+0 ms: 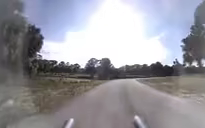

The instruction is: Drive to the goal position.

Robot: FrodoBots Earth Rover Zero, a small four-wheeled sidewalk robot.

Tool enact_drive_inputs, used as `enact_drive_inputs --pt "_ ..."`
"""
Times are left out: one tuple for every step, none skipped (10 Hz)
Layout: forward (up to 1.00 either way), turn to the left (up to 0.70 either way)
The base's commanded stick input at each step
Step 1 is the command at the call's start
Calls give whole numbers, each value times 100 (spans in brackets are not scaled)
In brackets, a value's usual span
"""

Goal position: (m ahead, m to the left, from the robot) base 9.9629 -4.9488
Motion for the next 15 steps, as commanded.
enact_drive_inputs --pt "70 0" --pt "70 0" --pt "70 0" --pt "70 0" --pt "70 0" --pt "70 0" --pt "70 0" --pt "70 0" --pt "70 0" --pt "70 0" --pt "70 0" --pt "70 0" --pt "70 0" --pt "70 0" --pt "70 0"
